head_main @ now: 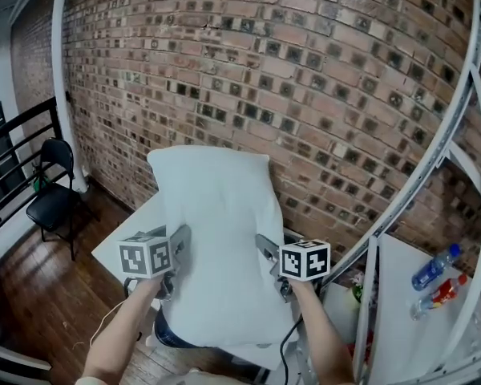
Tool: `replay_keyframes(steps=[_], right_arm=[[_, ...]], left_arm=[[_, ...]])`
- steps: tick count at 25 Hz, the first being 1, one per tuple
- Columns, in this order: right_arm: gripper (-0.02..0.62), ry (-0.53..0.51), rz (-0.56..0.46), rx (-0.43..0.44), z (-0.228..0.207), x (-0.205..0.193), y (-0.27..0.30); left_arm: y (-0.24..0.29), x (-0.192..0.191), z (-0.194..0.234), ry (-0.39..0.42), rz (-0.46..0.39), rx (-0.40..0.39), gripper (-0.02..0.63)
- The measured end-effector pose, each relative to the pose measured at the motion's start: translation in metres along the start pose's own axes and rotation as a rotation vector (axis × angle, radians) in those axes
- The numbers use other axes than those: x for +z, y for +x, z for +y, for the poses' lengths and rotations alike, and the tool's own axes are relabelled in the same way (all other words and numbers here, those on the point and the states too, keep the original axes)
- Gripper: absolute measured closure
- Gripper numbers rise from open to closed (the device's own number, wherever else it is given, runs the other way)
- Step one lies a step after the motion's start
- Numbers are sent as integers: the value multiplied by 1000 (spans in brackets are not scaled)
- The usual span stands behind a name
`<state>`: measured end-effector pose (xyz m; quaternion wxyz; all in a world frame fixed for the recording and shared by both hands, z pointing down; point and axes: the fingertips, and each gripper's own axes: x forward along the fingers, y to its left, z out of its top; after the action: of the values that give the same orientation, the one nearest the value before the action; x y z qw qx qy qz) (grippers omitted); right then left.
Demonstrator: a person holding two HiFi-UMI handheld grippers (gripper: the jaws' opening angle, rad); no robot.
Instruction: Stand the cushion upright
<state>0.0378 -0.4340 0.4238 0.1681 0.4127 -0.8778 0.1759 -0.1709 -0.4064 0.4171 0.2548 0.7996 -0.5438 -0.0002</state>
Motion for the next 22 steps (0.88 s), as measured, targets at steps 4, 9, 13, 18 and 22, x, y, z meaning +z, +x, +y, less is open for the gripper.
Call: replay_keyframes(steps=[4,9,13,18,22], right_arm=[[451,-74,-91,-89,2,9,-11],[451,-165,-193,-203,2,21,-29],[451,-241,-288,-280,5,28,-42],[456,-325,-413,-360,12,34,-54],[454,-357,-479,-416,6,46,-55]], left_arm=[[8,11,-4,88,-55,8,506],[19,18,-11,94,-94,-31,509],[25,25,-18,127,-145,-36,512],[30,36,-23,162,-223,-62,518],[43,53,-28,180,-256,-96,518]])
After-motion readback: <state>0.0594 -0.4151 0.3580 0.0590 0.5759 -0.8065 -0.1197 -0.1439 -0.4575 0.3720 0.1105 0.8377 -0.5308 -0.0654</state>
